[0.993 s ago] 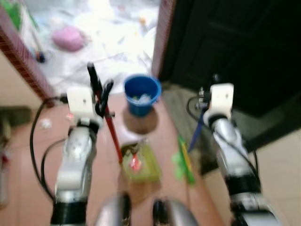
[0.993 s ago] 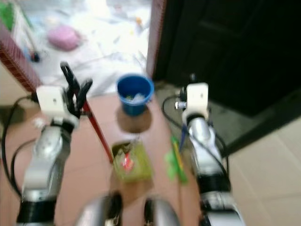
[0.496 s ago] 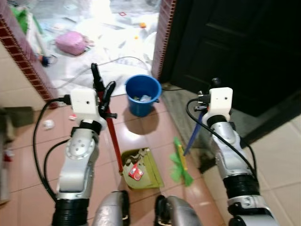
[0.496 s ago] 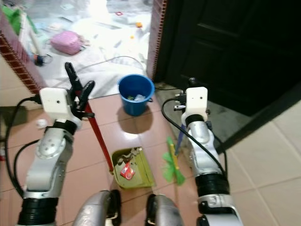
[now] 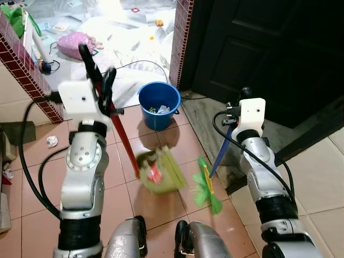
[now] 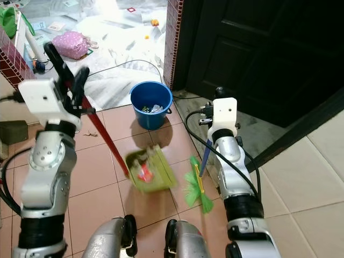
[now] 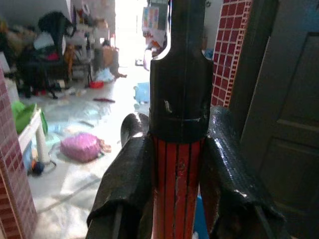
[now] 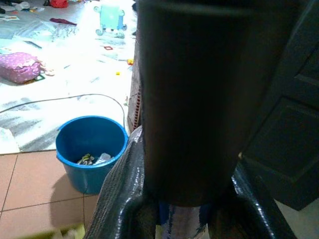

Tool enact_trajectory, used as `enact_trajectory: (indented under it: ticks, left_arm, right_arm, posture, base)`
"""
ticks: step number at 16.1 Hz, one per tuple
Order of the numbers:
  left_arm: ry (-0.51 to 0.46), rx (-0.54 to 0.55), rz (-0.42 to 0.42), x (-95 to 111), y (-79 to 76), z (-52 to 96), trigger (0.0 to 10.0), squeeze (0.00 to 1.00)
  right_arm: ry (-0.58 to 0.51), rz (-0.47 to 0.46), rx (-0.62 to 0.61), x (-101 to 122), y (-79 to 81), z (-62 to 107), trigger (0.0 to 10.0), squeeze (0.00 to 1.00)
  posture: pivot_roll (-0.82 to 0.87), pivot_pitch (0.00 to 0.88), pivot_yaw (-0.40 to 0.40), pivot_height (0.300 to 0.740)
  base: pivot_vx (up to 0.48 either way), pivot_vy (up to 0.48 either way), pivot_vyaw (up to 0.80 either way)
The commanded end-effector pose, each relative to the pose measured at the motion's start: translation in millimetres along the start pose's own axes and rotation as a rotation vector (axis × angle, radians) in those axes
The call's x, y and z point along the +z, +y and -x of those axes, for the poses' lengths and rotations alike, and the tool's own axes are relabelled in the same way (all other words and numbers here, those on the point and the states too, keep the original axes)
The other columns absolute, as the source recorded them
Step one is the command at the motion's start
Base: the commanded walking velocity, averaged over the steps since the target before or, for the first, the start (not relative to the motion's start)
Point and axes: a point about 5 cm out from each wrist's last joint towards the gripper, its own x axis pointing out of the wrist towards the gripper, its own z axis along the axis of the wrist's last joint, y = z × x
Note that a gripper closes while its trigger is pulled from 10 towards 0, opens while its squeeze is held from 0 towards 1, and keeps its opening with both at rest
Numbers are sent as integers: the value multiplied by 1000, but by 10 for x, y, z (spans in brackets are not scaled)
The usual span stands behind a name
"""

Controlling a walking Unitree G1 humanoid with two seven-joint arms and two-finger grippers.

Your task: Sweep floor

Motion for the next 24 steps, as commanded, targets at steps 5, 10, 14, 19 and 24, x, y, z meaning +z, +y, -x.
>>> enact_trajectory:
  ticks: [5,10,14,19,24]
  left_arm:
    - [-190,133,-59,482,261,-160,10000,0]
    - [-272,161,-82,707,327,-268,10000,0]
    - [-300,165,-77,783,332,-327,10000,0]
    - [-351,177,-83,913,347,-377,10000,0]
    - [-377,185,-91,971,363,-403,10000,0]
  right_arm:
    - [14,5,-38,-50,-99,-20,10000,0]
    - [9,3,-41,-44,-80,-36,10000,0]
    - [5,4,-36,-47,-69,-43,10000,0]
    - [1,11,-29,-42,-66,-56,10000,0]
    - [3,14,-27,-60,-63,-51,10000,0]
  posture:
    - [-3,148,-60,740]
    - [-1,148,-57,740]
    - [-10,146,-61,740]
    - [-10,142,-65,740]
    - [-10,140,-66,740]
  base:
    - [0,0,0]
    - [146,0,0]
    - [461,0,0]
    - [462,0,0]
    - [461,0,0]
